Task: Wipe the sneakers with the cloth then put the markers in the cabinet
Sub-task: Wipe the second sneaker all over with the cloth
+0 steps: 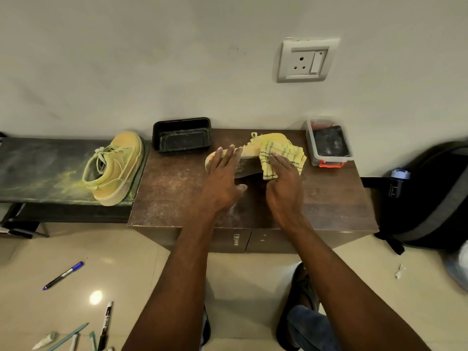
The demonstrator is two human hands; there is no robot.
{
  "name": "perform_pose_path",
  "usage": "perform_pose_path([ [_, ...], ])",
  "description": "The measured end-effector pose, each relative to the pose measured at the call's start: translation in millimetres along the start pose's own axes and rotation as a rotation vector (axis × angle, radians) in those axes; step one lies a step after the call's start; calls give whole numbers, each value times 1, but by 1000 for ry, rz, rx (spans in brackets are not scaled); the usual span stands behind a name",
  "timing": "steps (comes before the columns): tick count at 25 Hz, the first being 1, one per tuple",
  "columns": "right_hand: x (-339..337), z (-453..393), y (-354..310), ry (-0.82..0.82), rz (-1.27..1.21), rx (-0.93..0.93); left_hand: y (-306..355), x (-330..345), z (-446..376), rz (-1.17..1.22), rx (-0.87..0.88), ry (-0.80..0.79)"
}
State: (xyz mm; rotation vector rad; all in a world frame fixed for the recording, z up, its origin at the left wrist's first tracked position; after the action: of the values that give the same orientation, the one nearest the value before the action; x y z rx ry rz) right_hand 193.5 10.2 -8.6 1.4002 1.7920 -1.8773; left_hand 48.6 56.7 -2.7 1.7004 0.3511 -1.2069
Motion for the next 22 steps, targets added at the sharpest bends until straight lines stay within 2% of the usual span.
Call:
perform_pose_path([
  [3,-19,-4,7,112,-114,3,3,2,-4,-91,-34,43],
  [6,-30,-9,14,176,-116,-24,13,-5,-2,-148,-44,154],
  [9,-30,-12,27,115,-105,145,15,-11,4,-114,-52,288],
  [11,-28,-8,31,99,-96,229,17,-11,7,-126,-49,295],
  [15,-30,9,20,58,-141,266,7,-15,11,-169,-215,358],
  [17,-39,16,14,50,-242,295,-1,-18,13,-163,-303,444],
  [19,-49,14,20,115,-455,416,-2,-18,14,-118,-303,511],
  [22,-50,4,40,220,-802,669,19,-18,9,-55,-59,608],
])
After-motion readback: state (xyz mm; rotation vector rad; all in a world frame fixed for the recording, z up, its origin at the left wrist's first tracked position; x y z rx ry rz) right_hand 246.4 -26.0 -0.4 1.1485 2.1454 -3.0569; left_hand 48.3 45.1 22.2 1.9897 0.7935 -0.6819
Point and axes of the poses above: each hand's wrist, its own z-axis away from the middle knuckle, its own x-axis out of the palm, y = z × x, the point moved 4 cm from there along -z, towards the middle knuckle, and after that the axes turned 11 degrees about x, right-handed, at the moved point
